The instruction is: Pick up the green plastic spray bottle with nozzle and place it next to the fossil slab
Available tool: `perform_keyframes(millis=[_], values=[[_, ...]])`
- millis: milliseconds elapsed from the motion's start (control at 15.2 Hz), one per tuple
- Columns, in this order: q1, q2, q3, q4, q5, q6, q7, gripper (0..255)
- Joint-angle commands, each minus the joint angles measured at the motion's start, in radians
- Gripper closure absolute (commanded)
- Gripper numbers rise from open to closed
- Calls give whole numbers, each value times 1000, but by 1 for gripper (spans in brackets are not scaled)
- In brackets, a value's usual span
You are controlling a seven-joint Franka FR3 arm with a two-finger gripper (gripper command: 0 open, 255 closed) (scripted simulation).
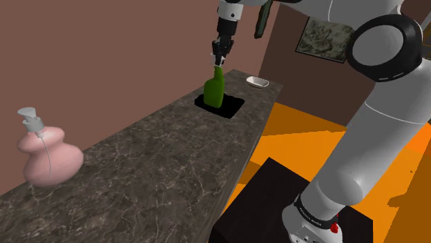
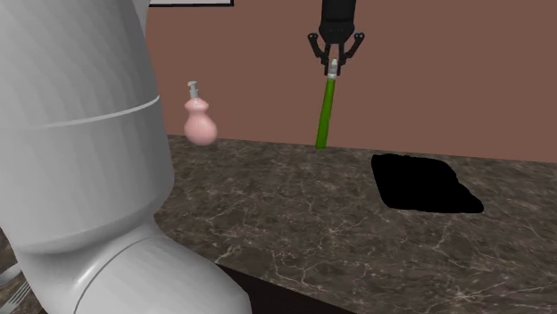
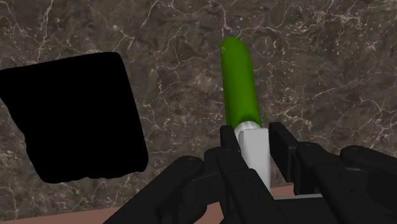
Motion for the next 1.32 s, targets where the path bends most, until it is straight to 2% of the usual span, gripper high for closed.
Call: perform_keyframes(millis=[0, 594, 1254], values=[[-21, 19, -18, -2, 4, 22, -41, 255], [-121, 174, -87, 79, 33, 94, -211, 255], [-119, 168, -86, -65, 33, 231, -213, 255]])
